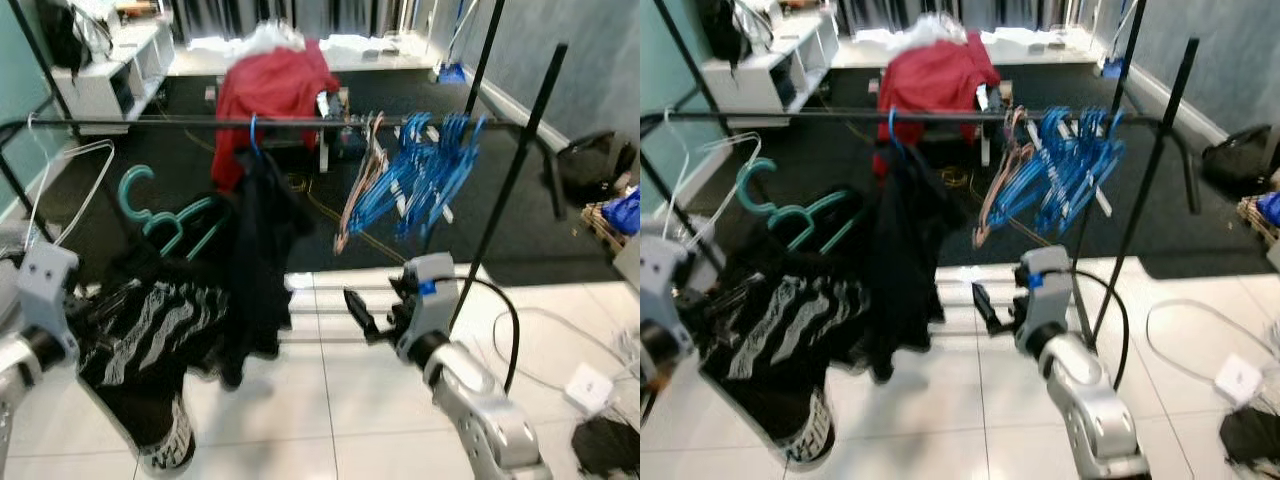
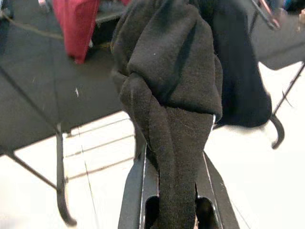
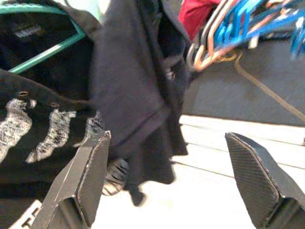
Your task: Hang hanger
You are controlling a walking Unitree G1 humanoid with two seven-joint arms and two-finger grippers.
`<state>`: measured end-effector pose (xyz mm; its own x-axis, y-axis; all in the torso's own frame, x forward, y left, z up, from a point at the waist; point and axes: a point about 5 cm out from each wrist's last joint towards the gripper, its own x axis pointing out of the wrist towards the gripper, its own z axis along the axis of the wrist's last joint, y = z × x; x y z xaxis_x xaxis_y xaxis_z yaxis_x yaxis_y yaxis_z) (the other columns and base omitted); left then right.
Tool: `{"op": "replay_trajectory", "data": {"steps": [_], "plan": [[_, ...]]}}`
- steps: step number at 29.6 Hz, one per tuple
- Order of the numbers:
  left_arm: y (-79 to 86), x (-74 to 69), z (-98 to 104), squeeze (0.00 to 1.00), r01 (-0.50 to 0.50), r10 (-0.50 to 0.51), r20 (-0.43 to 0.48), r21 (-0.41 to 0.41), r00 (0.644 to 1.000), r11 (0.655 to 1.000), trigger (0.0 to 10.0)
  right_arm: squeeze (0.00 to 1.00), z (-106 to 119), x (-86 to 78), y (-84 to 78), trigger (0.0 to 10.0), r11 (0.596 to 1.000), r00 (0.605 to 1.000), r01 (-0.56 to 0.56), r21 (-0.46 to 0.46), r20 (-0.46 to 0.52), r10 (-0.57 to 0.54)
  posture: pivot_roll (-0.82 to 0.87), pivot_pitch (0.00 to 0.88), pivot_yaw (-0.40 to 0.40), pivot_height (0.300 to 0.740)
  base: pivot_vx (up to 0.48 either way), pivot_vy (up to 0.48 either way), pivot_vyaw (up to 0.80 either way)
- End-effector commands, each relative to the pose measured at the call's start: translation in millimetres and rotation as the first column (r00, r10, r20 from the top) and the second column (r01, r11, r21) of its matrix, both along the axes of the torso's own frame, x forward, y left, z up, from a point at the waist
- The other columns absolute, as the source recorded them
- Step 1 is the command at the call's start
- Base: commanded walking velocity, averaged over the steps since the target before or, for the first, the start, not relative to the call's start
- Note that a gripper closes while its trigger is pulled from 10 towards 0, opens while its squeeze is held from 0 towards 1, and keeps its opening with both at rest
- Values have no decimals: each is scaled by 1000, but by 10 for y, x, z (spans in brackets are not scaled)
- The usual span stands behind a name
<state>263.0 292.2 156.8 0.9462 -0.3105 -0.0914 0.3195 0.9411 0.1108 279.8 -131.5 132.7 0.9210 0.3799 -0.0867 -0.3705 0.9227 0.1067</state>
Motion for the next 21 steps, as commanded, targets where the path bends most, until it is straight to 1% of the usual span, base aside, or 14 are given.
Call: {"op": "replay_trajectory", "data": {"steps": [1,3,5,7,8,10,11,12,14,15,17,18,20,21], "plan": [[-45,27,85,0,8,-8,45,-2,999,1000,10000,0,20,10,-14,10000,1000,1000,3,23,1,-3,-113,42,12,740,-480,0,0],[-102,138,82,0,-65,67,77,-26,995,998,10000,0,21,16,-38,10000,998,1000,16,57,-4,-15,-113,36,15,740,-334,0,0],[-104,193,83,0,-117,120,92,-46,988,992,10000,0,18,15,-42,10000,998,1000,18,62,-5,-17,-112,35,16,740,-157,0,0],[-104,193,83,0,-117,120,92,-46,988,992,10000,0,18,15,-42,10000,998,1000,18,62,-5,-17,-112,35,16,740,0,0,0],[-102,250,75,0,-181,188,96,-76,977,981,10000,0,13,15,-40,10000,998,1000,17,63,-5,-17,-113,31,18,740,0,0,0],[-151,300,63,0,-218,229,106,-104,968,970,10000,0,14,15,-35,10000,998,1000,17,67,-4,-16,-118,30,22,740,0,0,0],[-151,300,63,0,-218,229,106,-104,968,970,10000,0,14,15,-35,10000,998,1000,17,67,-4,-16,-118,30,22,740,0,0,0],[-277,339,56,0,-201,216,116,-128,969,971,10000,0,39,27,-49,10000,995,1000,24,100,1,-24,-122,33,23,740,0,0,0],[-277,339,56,0,-201,216,116,-128,969,971,10000,0,39,27,-49,10000,995,1000,24,100,1,-24,-122,33,23,740,0,0,0],[-381,368,76,0,-174,194,130,-149,972,973,10000,0,94,56,-88,10000,987,999,38,157,12,-40,-122,36,23,740,0,0,0],[-381,368,76,0,-174,194,130,-149,972,973,10000,0,94,56,-88,10000,987,999,38,157,12,-40,-122,36,23,740,0,0,0],[-446,384,127,0,-142,166,152,-159,974,977,10000,0,167,92,-142,10000,973,998,54,226,25,-61,-121,40,24,740,0,0,0],[-446,384,127,0,-142,166,152,-159,974,977,10000,0,167,92,-142,10000,973,998,54,226,25,-61,-121,40,24,740,0,0,0],[-472,386,226,0,-95,126,184,-165,975,982,10000,0,278,157,-227,10000,952,995,72,297,47,-90,-119,43,23,740,0,0,0]]}}
